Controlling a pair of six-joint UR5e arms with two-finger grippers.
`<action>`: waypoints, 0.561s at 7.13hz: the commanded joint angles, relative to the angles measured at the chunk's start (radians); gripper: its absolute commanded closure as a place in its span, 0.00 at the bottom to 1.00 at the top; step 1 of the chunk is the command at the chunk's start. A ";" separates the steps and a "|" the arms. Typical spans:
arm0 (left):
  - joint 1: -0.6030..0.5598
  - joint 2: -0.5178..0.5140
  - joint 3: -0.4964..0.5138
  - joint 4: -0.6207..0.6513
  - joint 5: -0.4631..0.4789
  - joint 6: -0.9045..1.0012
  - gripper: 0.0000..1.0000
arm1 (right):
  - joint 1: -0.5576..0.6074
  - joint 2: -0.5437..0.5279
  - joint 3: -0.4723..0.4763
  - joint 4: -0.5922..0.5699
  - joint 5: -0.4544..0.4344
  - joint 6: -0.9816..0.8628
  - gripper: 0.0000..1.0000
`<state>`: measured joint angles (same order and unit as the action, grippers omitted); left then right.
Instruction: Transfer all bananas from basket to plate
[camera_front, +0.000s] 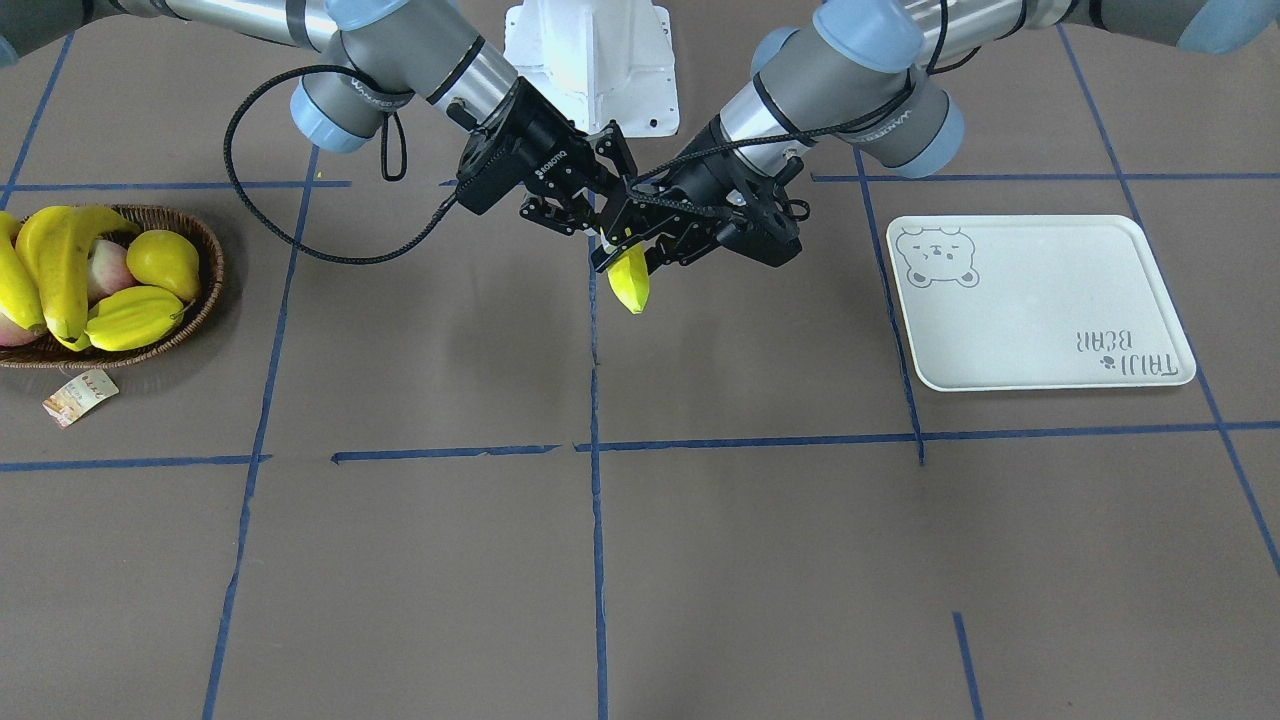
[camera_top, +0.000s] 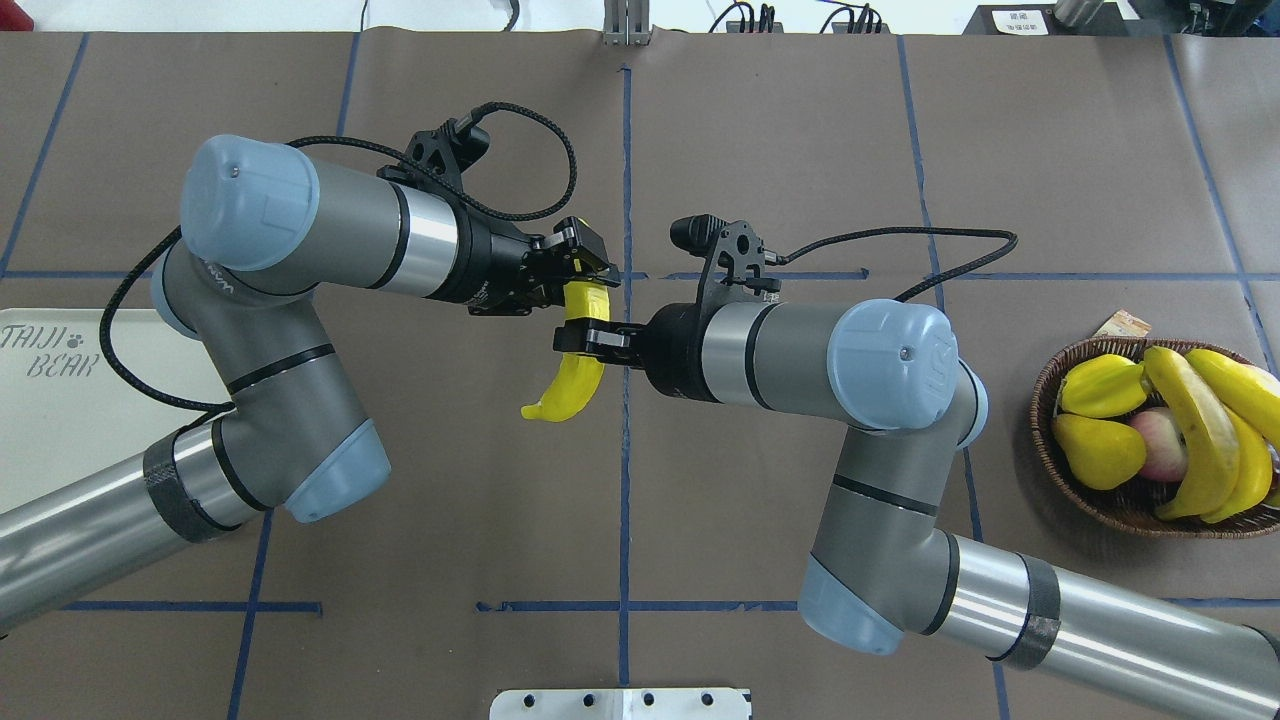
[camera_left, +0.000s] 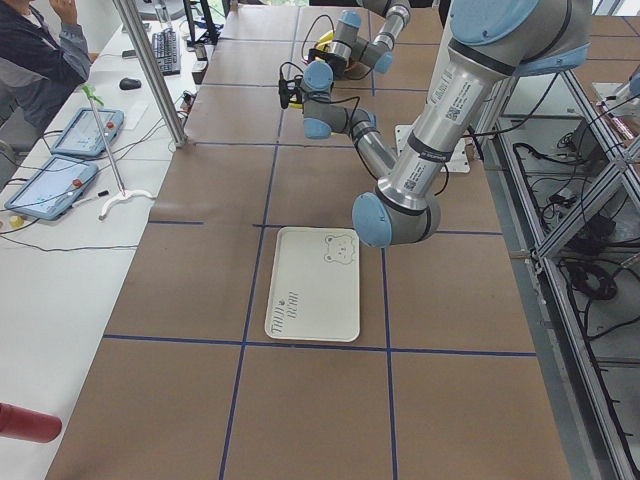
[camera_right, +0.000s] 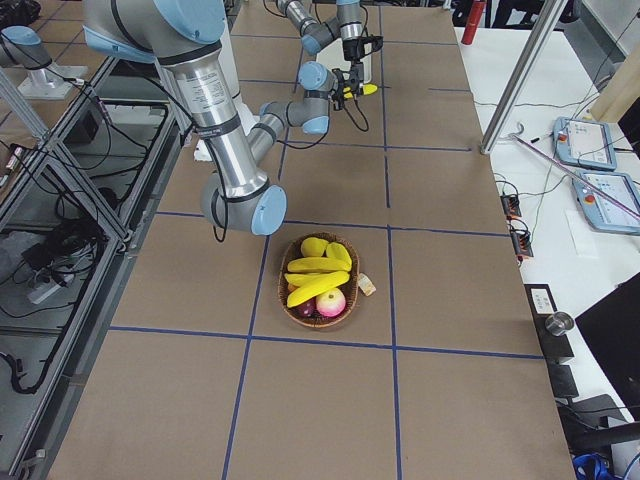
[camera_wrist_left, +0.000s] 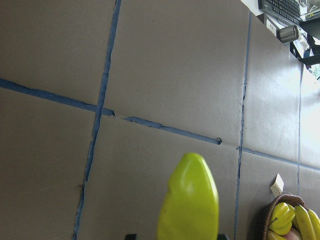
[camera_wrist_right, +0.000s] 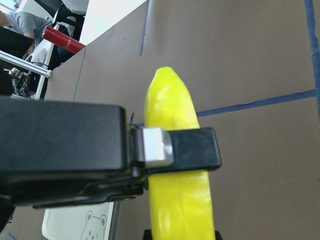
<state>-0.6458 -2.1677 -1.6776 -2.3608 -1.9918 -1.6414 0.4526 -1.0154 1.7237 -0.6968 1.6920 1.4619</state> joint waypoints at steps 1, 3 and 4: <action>0.000 0.000 -0.001 0.000 0.001 0.000 0.77 | 0.000 0.000 -0.001 -0.001 0.000 0.000 0.87; 0.000 0.002 -0.008 0.000 -0.001 0.000 1.00 | 0.000 0.003 -0.001 -0.003 0.000 0.002 0.57; 0.000 0.003 -0.011 0.000 -0.001 -0.002 1.00 | 0.000 0.004 -0.001 -0.003 0.000 0.018 0.01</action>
<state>-0.6461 -2.1660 -1.6847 -2.3608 -1.9921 -1.6418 0.4526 -1.0126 1.7228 -0.6989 1.6922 1.4674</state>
